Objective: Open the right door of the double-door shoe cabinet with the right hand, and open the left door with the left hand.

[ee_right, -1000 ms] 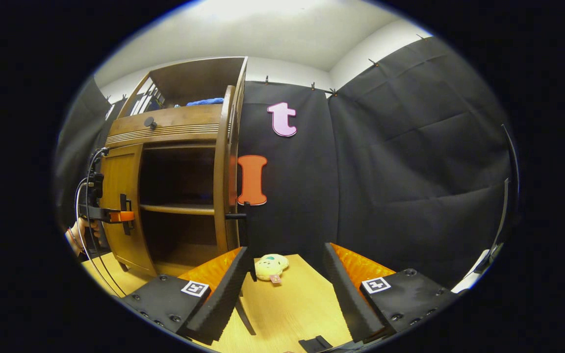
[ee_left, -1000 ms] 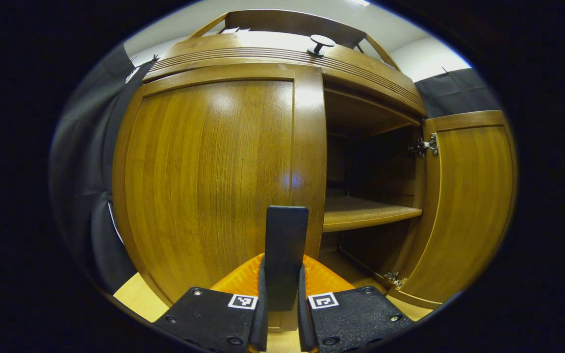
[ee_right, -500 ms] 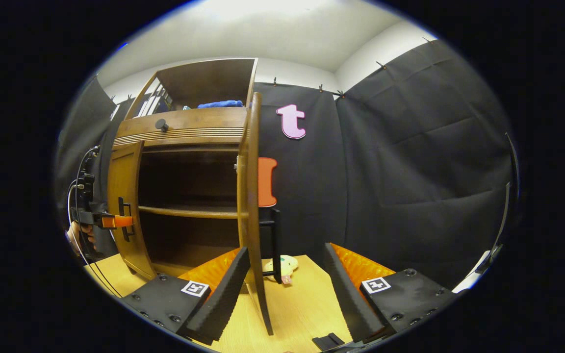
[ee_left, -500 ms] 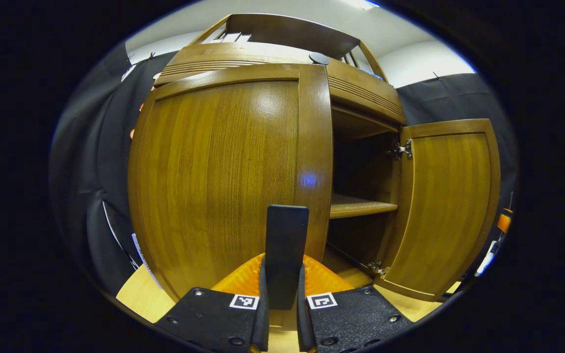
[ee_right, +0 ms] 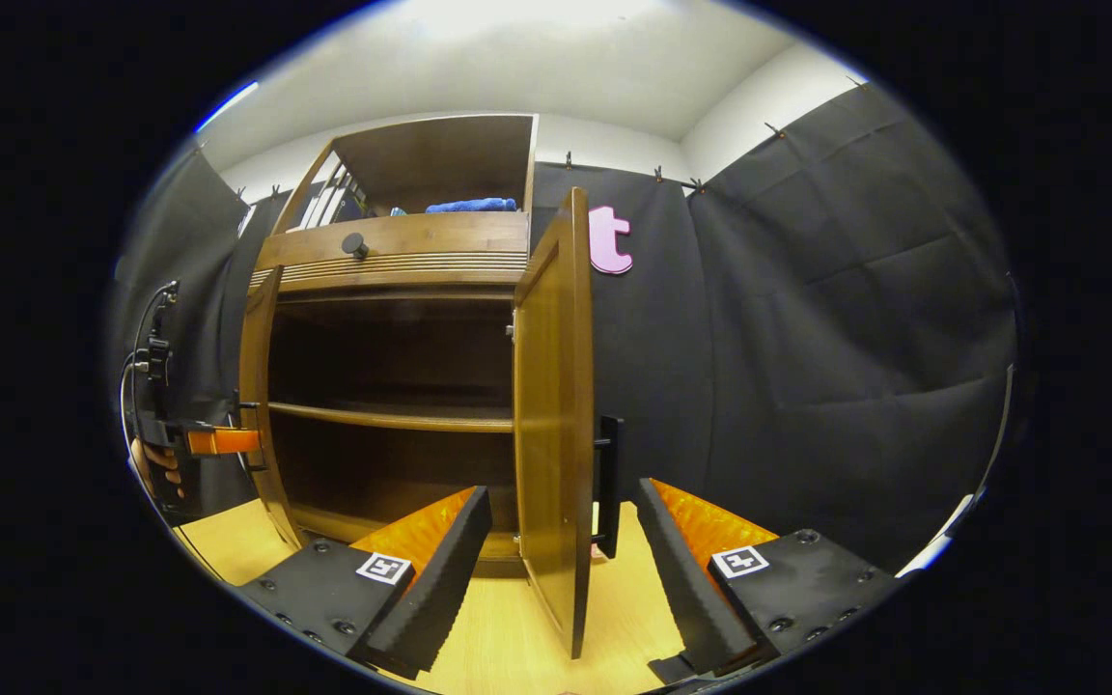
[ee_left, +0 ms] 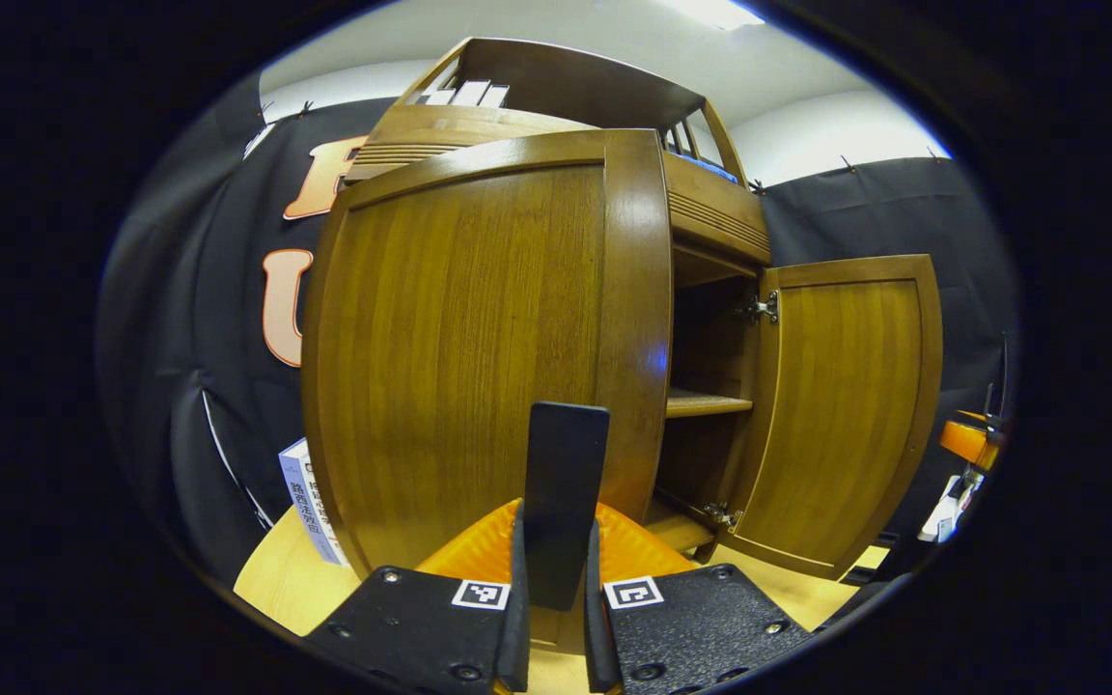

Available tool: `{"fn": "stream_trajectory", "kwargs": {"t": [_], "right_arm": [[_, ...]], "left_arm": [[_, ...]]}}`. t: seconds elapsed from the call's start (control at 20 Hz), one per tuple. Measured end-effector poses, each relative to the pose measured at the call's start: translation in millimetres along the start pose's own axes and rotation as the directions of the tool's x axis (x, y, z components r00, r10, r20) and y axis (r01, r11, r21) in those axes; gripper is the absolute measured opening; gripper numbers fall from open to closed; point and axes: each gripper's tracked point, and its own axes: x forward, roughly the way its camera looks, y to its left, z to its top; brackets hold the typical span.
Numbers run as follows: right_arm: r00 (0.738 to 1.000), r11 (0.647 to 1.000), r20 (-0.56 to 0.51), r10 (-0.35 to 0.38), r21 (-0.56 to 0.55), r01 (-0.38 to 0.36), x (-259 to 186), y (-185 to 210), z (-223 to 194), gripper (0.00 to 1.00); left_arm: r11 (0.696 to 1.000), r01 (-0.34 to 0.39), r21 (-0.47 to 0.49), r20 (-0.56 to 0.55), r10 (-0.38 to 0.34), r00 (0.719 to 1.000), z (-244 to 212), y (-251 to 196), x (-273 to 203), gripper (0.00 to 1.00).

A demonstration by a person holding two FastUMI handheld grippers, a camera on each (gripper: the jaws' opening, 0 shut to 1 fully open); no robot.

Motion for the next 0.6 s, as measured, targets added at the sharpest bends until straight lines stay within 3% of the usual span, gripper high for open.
{"fn": "stream_trajectory", "kwargs": {"t": [0.3, 0.35, 0.4, 0.5, 0.55, 0.6], "right_arm": [[1.0, 1.0, -0.007, 0.012, 0.021, -0.012, -0.3, 13.9, -3.7, 0.94], [1.0, 0.999, -0.013, 0.019, 0.026, -0.019, 0.2, 17.5, -4.4, 0.98], [0.999, 0.999, -0.019, 0.028, 0.029, -0.027, 0.0, 21.2, -6.5, 0.94], [0.999, 0.999, -0.029, 0.042, 0.033, -0.041, 0.2, 27.8, -9.3, 0.98], [0.999, 0.999, -0.031, 0.045, 0.032, -0.044, -0.1, 30.4, -9.9, 0.94], [0.998, 0.998, -0.03, 0.048, 0.03, -0.047, -1.9, 28.9, -7.7, 0.98]], "left_arm": [[1.0, -0.005, -0.007, 0.005, 0.005, 1.0, 4.1, 18.3, -41.3, 0.23], [1.0, -0.012, -0.004, 0.008, 0.012, 1.0, 5.2, 22.3, -46.8, 0.23], [1.0, -0.02, -0.002, 0.009, 0.02, 1.0, 6.2, 26.4, -51.2, 0.23], [0.999, -0.034, 0.005, 0.012, 0.034, 0.999, 7.5, 36.7, -64.2, 0.22], [0.999, -0.039, 0.01, 0.014, 0.039, 0.999, 8.7, 42.0, -70.4, 0.2], [0.999, -0.044, 0.014, 0.017, 0.044, 0.999, 9.2, 46.9, -75.8, 0.2]]}}
